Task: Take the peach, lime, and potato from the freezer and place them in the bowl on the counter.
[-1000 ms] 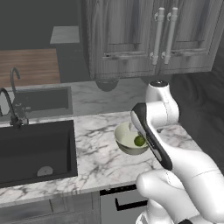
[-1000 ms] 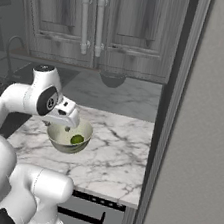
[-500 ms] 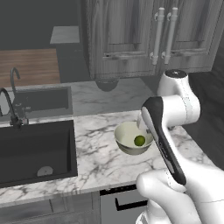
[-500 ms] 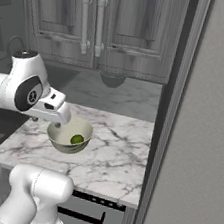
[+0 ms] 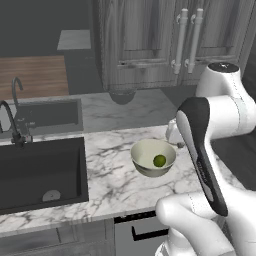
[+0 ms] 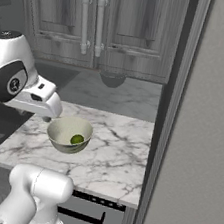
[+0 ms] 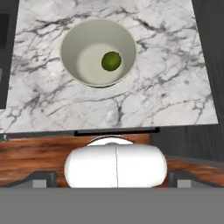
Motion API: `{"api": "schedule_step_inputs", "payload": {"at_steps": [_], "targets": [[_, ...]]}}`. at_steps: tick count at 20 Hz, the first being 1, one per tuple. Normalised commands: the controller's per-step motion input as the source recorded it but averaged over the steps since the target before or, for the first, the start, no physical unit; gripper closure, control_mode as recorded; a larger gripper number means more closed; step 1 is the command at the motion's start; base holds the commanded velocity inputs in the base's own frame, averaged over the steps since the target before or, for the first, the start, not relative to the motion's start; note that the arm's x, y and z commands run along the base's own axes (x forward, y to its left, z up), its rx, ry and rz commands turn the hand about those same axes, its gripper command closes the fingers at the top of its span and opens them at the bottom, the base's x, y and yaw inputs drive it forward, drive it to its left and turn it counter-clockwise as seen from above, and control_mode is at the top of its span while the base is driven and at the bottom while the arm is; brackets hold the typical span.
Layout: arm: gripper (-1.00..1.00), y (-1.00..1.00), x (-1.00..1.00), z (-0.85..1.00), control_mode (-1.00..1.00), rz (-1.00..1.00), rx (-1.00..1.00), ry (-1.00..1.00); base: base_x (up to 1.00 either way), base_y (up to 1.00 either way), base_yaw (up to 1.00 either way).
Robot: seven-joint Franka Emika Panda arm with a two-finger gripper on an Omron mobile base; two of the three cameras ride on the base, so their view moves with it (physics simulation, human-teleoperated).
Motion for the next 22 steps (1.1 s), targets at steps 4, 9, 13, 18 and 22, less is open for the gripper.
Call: {"api": "schedule_step_inputs", "payload": {"at_steps": [4,9,13,18,22], "targets": [[-1.00,0.00,-0.57,0.29,-1.00,0.02,0.00,-0.03,0.00,0.00,0.00],[-1.00,-0.15,-0.65,0.28,-1.00,0.02,0.02,-0.05,0.00,0.00,0.00],[-1.00,-0.09,-0.32,0.04,-1.00,0.00,0.02,-0.03,0.00,0.00,0.00],[-1.00,0.00,-0.18,0.04,-1.00,0.00,0.00,-0.01,0.00,0.00,0.00],[-1.00,0.00,-0.11,0.01,-1.00,0.00,0.00,0.00,0.00,0.00,0.00]]}}
